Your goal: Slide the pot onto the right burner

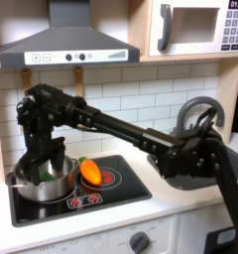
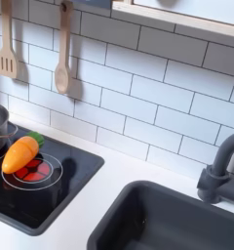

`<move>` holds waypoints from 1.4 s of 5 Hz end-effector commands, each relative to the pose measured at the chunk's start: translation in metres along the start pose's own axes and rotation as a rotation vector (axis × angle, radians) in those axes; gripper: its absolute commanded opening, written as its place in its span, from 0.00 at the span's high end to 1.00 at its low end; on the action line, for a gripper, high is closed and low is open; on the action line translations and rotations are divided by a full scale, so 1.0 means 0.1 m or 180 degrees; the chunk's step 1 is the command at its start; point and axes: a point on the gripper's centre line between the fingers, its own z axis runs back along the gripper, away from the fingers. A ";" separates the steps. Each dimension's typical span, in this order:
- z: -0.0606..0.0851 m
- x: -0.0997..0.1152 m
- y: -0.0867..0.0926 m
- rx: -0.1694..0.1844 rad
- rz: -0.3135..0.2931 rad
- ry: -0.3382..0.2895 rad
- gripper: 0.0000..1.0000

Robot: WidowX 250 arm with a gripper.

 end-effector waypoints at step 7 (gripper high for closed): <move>-0.07 0.08 -0.15 -0.0005 -0.0076 0.0036 0.00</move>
